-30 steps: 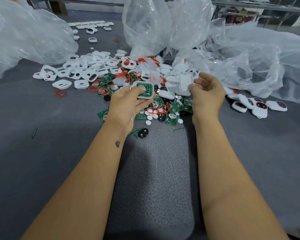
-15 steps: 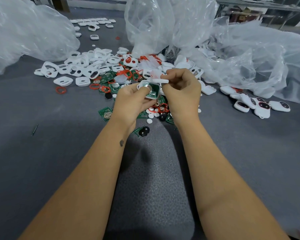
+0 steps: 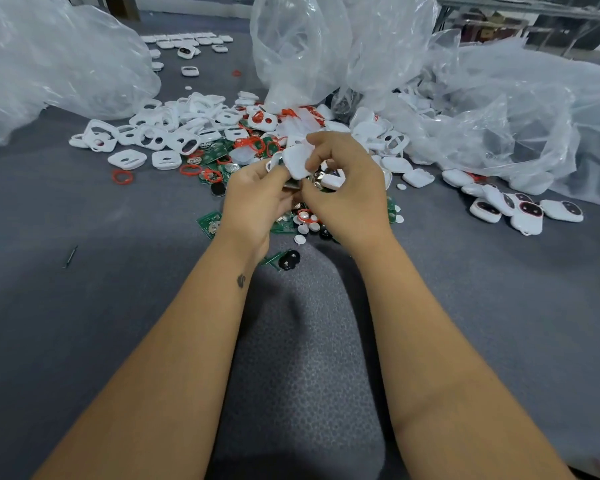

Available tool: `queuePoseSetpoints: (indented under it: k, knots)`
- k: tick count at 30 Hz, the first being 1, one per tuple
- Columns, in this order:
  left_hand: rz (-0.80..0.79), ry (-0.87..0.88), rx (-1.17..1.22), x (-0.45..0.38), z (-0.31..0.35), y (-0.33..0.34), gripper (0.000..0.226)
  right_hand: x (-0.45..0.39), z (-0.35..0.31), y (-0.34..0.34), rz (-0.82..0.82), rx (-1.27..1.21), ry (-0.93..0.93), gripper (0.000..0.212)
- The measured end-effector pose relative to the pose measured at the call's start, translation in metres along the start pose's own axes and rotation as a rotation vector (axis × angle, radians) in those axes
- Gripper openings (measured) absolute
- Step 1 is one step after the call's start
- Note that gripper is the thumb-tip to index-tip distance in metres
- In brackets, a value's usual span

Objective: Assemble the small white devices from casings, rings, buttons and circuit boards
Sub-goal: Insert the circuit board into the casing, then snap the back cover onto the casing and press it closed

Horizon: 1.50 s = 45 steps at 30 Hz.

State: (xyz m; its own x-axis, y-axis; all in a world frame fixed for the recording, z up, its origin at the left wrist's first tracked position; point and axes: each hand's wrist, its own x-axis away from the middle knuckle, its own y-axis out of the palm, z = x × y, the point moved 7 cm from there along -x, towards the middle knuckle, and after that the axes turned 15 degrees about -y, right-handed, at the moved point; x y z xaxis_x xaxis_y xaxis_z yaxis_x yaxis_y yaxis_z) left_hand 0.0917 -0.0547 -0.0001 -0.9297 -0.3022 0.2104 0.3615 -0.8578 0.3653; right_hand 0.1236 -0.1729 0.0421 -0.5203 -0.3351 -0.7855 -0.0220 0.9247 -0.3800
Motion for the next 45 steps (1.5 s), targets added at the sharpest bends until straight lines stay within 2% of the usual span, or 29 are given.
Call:
queuePoseSetpoints:
  k: [6, 11, 14, 19, 24, 30, 34, 40, 45]
  knots:
    - [-0.001, -0.045, -0.018, -0.002, 0.0, -0.006, 0.023, 0.003, -0.001, 0.003, -0.083, -0.019, 0.046, 0.014]
    - [-0.014, -0.071, 0.06, -0.003, 0.0, -0.008, 0.021, 0.0, 0.0, -0.008, 0.044, -0.077, 0.12, 0.026]
    - [-0.027, -0.084, 0.101, -0.003, 0.0, -0.009, 0.02, 0.001, 0.003, -0.01, 0.026, -0.078, 0.177, 0.032]
    - [-0.029, -0.126, 0.129, -0.005, -0.002, -0.01, 0.018, 0.0, -0.002, -0.003, -0.044, -0.071, 0.135, 0.036]
    - [-0.012, -0.193, 0.163, -0.007, -0.007, -0.012, 0.035, 0.002, -0.005, 0.009, -0.155, -0.072, 0.115, 0.052]
    - [-0.049, -0.213, 0.12, -0.008, -0.009, -0.008, 0.032, 0.003, 0.0, 0.011, -0.16, -0.051, 0.094, 0.058]
    - [-0.116, -0.156, 0.046, -0.006, -0.008, -0.004, 0.015, 0.003, 0.004, 0.01, -0.143, -0.04, 0.112, 0.059]
    - [-0.179, -0.087, -0.103, -0.004, -0.007, -0.001, 0.022, 0.005, 0.009, 0.007, -0.117, -0.062, 0.137, 0.059]
    - [-0.193, -0.093, -0.01, -0.004, -0.007, -0.001, 0.023, 0.006, 0.007, 0.008, -0.101, -0.148, 0.163, 0.055]
